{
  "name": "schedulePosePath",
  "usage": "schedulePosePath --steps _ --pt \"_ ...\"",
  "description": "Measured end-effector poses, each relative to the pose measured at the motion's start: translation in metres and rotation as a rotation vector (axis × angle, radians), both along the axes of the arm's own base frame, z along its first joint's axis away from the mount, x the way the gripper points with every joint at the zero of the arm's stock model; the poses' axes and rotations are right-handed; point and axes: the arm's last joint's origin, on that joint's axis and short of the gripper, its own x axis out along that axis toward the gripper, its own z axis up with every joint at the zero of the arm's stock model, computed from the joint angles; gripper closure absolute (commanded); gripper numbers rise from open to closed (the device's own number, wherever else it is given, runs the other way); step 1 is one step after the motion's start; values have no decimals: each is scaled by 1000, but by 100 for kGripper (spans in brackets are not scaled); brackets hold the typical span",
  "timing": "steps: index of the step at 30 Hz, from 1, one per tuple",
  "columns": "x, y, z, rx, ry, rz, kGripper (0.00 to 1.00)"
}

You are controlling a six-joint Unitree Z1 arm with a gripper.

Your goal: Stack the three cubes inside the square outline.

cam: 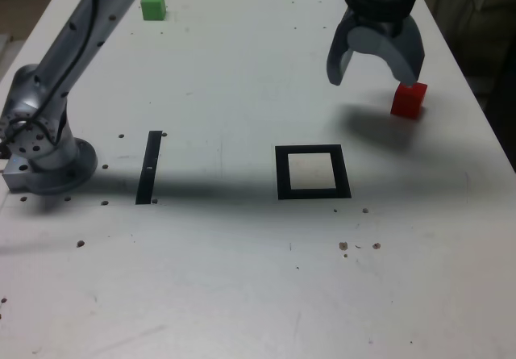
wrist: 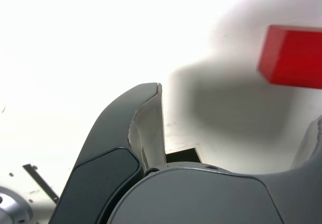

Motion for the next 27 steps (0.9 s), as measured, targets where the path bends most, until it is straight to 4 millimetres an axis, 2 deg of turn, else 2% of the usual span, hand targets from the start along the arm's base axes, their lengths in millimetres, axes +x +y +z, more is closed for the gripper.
schedulePosePath --steps 7,22,27 --pt "22 4 -10 1 -8 -24 1" --pt "44 8 -23 3 -43 -31 1" --pt "53 9 -34 -2 -45 -32 2"
